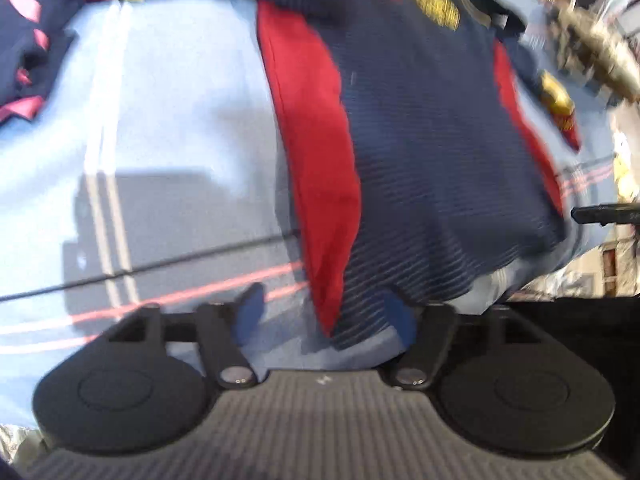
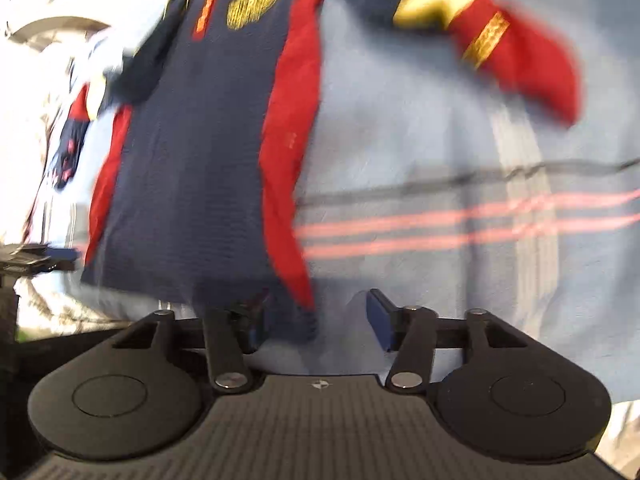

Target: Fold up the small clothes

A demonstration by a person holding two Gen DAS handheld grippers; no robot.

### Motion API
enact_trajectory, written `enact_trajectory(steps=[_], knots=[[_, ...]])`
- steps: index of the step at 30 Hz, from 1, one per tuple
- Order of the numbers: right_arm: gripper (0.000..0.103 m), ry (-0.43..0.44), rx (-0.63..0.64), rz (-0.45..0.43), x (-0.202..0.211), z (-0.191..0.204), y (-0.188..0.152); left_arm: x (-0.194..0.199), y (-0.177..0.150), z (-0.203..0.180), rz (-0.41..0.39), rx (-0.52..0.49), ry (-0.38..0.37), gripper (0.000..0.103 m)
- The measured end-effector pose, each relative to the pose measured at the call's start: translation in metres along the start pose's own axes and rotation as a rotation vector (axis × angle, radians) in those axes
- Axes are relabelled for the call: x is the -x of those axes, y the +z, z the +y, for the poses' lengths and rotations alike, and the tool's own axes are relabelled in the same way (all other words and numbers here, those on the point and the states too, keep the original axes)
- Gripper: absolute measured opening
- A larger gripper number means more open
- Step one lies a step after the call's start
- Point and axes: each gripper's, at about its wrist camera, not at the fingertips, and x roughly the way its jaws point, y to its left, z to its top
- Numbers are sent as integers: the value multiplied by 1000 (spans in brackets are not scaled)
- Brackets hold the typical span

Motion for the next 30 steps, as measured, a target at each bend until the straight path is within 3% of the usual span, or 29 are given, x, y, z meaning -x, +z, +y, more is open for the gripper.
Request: enact_trajectory(steps=[1, 3, 5, 7, 10, 12, 17, 20, 25, 26, 27, 28, 30], knots=[[88, -35, 8, -25, 13, -2, 7, 13, 6, -2, -30, -6, -1, 80], [88, -120, 65, -70, 39, -4, 23, 35, 24, -10, -73, -30, 19, 103], [89, -201, 162, -86, 61, 1, 48, 51, 50, -24, -103, -83, 25, 103], [102, -255, 266, -85, 78, 6, 73, 59, 78, -41, -133, -149, 43, 103], [103, -311, 399, -57, 87, 10, 104, 48, 118, -67, -140, -216, 63, 103], [103, -298, 446, -74, 82, 10, 115, 31, 135, -82, -148, -225, 55, 103], [102, -329, 325, -75, 45, -15, 126, -19, 155, -126, -122, -204, 260, 103], [92, -316, 308, -68, 24, -20, 121, -26, 147, -142, -144, -209, 269, 103], [84, -373, 406, -69, -4, -32, 110, -35, 140, -163, -118, -142, 265, 103], [77, -370, 413, -62, -8, -36, 111, -36, 138, -167, -116, -123, 266, 103], [63, -353, 408, -50, -13, -41, 113, -40, 137, -171, -115, -106, 268, 103], [55, -326, 394, -27, -17, -45, 114, -44, 136, -174, -111, -96, 273, 103], [14, -234, 302, 23, -20, -57, 122, -51, 137, -183, -89, -99, 284, 103]])
